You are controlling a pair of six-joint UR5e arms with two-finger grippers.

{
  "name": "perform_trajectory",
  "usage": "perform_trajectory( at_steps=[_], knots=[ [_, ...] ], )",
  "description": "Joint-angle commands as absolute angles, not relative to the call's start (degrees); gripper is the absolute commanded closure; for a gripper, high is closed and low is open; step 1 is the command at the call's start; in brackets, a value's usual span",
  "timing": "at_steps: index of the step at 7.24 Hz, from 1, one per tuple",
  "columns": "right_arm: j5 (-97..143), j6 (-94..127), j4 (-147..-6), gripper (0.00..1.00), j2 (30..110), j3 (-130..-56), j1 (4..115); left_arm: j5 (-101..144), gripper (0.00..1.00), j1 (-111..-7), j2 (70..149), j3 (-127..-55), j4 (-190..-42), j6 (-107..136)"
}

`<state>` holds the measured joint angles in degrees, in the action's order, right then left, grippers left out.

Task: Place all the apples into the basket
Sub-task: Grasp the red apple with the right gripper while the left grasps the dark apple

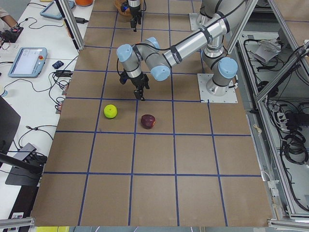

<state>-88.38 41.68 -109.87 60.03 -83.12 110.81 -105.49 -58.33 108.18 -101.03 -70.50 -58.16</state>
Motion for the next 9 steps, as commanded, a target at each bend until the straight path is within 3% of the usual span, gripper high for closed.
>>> perform_trajectory(
  at_steps=[1, 6, 7, 8, 9],
  knots=[
    [-87.2, 42.3, -112.0, 0.0, 57.3, -82.7, 111.5, -105.7, 0.0, -56.3, 111.3, -102.8, -59.4, -72.9],
    [-85.1, 41.5, -114.1, 0.0, 54.8, -83.4, 112.0, -107.8, 0.0, -55.9, 114.2, -111.2, -45.2, -79.2],
    [-85.1, 41.6, -114.3, 0.0, 54.0, -83.3, 112.1, -107.8, 0.12, -55.6, 114.3, -111.1, -45.0, -79.2],
    [-85.1, 41.4, -114.2, 0.0, 53.6, -83.3, 112.1, -107.7, 0.47, -54.1, 114.3, -111.1, -44.9, -79.2],
    [-85.2, 39.7, -114.2, 0.37, 53.6, -83.2, 112.1, -107.5, 0.69, -53.3, 114.4, -111.0, -44.8, -78.9]
  ],
)
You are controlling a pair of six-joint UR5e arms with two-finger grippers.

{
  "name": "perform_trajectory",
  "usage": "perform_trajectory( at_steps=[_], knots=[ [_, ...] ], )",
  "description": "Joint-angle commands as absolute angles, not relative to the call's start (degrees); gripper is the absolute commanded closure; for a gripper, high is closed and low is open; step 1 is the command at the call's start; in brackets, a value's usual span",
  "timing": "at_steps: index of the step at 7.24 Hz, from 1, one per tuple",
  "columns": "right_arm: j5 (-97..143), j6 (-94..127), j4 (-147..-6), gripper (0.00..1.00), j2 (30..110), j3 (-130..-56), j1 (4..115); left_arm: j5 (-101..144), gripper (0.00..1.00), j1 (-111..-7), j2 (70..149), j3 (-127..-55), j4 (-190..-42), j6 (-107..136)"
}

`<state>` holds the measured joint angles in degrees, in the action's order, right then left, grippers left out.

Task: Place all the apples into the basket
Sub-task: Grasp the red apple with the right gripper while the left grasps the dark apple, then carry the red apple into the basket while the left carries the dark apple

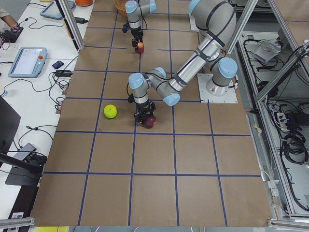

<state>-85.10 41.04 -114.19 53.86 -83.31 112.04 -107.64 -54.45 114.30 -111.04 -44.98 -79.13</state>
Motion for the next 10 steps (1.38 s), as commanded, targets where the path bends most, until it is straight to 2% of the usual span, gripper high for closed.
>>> perform_trajectory(
  at_steps=[1, 4, 7, 10],
  knots=[
    [-85.2, 39.7, -113.7, 0.99, 53.8, -83.2, 112.0, -107.1, 0.7, -53.5, 114.1, -110.7, -45.2, -78.0],
    [-86.1, 38.3, -106.2, 1.0, 59.0, -81.8, 109.2, -106.8, 0.71, -59.7, 110.8, -110.0, -47.6, -68.4],
    [-89.6, 27.1, -92.7, 1.0, 69.0, -81.6, 95.8, -102.0, 0.72, -69.7, 107.1, -108.4, -60.2, -46.1],
    [-96.6, 2.8, -88.9, 1.0, 72.7, -81.4, 80.7, -92.8, 0.72, -84.9, 107.7, -100.4, -71.1, -14.6]
  ],
)
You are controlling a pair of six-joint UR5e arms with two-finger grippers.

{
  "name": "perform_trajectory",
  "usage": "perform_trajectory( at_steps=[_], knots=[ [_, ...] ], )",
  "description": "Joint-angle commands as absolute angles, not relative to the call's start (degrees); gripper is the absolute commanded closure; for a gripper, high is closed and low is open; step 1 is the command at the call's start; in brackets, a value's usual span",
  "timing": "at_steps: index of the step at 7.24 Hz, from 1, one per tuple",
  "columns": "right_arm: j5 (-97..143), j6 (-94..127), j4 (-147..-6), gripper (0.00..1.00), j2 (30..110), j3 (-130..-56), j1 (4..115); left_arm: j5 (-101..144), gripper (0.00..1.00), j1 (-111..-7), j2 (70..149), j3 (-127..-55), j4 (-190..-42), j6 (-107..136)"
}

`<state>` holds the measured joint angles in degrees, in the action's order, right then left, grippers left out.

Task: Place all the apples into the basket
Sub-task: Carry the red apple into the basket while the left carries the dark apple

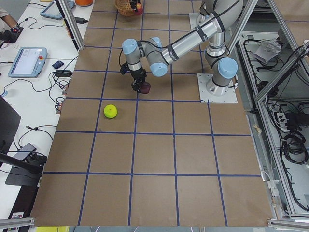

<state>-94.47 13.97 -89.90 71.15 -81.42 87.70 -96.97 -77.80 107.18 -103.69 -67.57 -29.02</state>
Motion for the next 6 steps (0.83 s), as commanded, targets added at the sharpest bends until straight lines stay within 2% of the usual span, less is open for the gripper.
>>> perform_trajectory(
  at_steps=[1, 3, 4, 6],
  knots=[
    [-96.8, -4.4, -89.6, 1.0, 72.3, -81.5, 75.3, -92.7, 0.72, -91.1, 108.7, -98.3, -70.5, -9.5],
    [-99.4, -20.0, -96.4, 1.0, 68.8, -81.8, 65.2, -88.0, 0.72, -98.9, 112.7, -95.6, -65.9, 0.1],
    [-100.6, -24.7, -100.5, 1.0, 65.8, -81.0, 62.4, -85.0, 0.71, -101.4, 115.4, -95.2, -58.9, 5.9],
    [-104.6, -25.6, -108.9, 1.0, 60.0, -79.8, 62.1, -85.7, 0.68, -107.0, 120.0, -93.9, -55.5, 8.3]
  ],
)
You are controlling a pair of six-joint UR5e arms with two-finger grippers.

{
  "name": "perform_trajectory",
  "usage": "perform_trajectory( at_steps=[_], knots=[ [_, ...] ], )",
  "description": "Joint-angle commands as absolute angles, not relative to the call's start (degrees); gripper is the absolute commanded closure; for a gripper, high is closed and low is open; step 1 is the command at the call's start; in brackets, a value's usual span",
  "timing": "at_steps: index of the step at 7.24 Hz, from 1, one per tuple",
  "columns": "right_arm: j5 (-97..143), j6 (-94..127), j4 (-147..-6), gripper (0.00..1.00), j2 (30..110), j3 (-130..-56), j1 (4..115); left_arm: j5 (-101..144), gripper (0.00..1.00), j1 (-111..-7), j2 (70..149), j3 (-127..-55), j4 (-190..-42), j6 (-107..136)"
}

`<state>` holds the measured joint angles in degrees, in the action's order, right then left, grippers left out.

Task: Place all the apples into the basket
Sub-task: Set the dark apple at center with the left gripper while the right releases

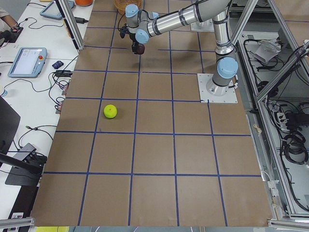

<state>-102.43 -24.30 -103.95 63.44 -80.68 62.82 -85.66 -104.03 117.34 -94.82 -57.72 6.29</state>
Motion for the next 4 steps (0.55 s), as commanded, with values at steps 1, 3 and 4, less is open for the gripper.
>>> perform_trajectory(
  at_steps=[1, 3, 4],
  knots=[
    [-103.9, -25.5, -109.1, 1.0, 58.4, -78.2, 62.1, -85.7, 0.58, -107.6, 121.3, -93.3, -55.5, 9.7],
    [-104.1, -25.5, -109.9, 1.0, 54.8, -75.6, 62.1, -85.6, 0.51, -109.2, 121.2, -93.3, -55.3, 13.3],
    [-104.1, -25.6, -111.2, 1.0, 54.1, -74.8, 62.1, -85.3, 0.49, -109.8, 121.5, -93.3, -55.3, 13.5]
  ],
)
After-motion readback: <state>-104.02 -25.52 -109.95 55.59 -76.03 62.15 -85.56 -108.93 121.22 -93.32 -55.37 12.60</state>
